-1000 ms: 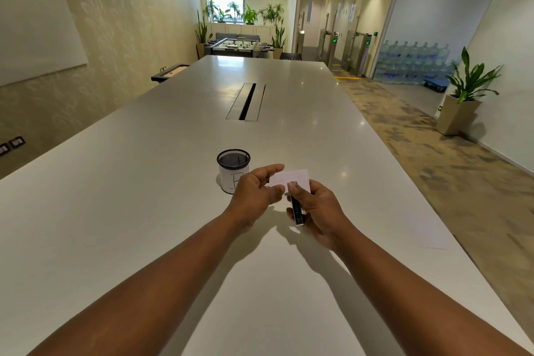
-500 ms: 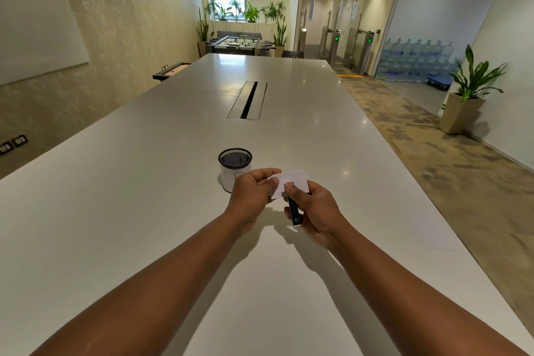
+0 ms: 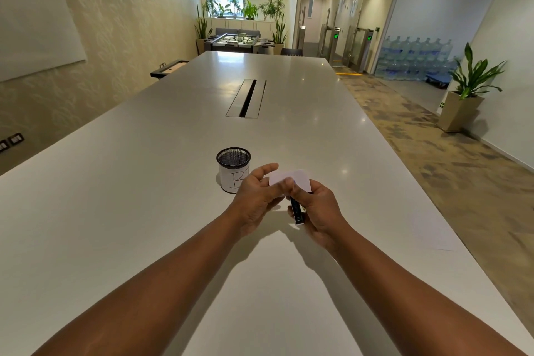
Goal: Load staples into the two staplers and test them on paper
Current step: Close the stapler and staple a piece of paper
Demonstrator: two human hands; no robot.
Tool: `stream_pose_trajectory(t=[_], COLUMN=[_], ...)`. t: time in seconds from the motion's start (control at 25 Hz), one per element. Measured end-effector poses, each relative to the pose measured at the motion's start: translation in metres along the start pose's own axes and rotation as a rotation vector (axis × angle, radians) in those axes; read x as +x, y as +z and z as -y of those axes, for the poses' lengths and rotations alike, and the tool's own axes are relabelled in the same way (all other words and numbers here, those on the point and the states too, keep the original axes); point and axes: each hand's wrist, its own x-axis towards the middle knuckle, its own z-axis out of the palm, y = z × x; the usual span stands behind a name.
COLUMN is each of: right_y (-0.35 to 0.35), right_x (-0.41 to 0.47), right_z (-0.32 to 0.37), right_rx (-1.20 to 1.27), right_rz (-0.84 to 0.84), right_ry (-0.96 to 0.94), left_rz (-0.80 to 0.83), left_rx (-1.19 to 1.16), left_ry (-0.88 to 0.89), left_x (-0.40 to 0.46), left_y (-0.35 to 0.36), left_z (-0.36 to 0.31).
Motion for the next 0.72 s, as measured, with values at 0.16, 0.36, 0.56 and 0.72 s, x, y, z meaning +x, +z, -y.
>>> stream_pose_trajectory(t=[0.16,0.36,0.56,0.72], right_y=[0.001,-0.002,-0.004,-0.006], right_x=[0.002,0.001,0.005,0.006], right_z=[0.0,0.0,0.0,-0.004], right_rx=[0.002,-0.032,-0.046,-0.027], right_rz=[-0.01,-0.065,-0.071,-0.1], right_ry=[-0.004,-0.022,-0.021,-0.02], left_rz=[0.106,0.069,0.041,0.007], left_rx=[-0.051,-0.075,-0.1,-0.109], left_ry=[-0.054,-0.037,-0.05,-0.062], left_x=[0.003,0.009,0.013,0.015], left_y=[0.002,0.007,0.009,0.013], left_z=[0.005,0.009,0.014,0.018])
